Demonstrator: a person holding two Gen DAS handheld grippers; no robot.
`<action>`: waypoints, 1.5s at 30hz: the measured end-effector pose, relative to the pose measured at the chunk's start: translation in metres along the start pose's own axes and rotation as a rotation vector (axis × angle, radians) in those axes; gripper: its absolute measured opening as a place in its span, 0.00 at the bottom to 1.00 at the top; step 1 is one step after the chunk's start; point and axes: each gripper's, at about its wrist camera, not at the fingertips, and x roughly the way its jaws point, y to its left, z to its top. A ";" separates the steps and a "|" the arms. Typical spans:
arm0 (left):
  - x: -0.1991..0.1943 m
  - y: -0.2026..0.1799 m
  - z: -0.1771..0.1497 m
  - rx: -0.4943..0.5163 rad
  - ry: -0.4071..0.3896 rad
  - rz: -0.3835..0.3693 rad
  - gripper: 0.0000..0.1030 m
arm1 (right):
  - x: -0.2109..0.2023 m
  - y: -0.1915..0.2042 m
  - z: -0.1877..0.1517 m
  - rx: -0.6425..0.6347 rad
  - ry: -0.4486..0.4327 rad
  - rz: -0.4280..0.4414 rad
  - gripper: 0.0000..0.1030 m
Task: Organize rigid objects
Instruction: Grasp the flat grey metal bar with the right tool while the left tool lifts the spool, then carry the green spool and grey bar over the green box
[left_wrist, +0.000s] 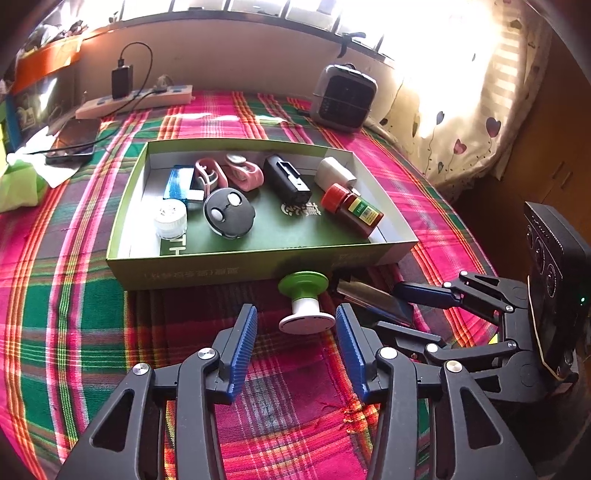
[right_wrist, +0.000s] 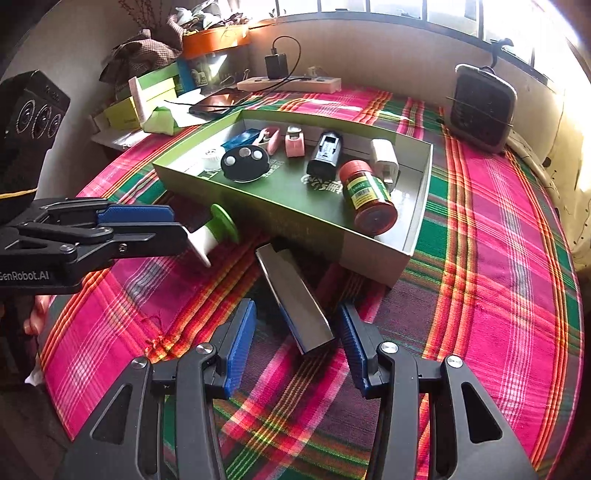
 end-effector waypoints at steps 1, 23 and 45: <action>0.002 -0.001 0.000 0.002 0.006 0.002 0.42 | 0.000 0.002 0.000 -0.009 -0.001 0.001 0.45; 0.023 -0.007 0.005 0.023 0.021 0.053 0.41 | 0.008 0.004 0.007 0.004 -0.019 -0.083 0.37; 0.012 -0.008 -0.005 0.025 0.006 0.069 0.32 | -0.003 0.012 -0.006 0.037 -0.035 -0.067 0.24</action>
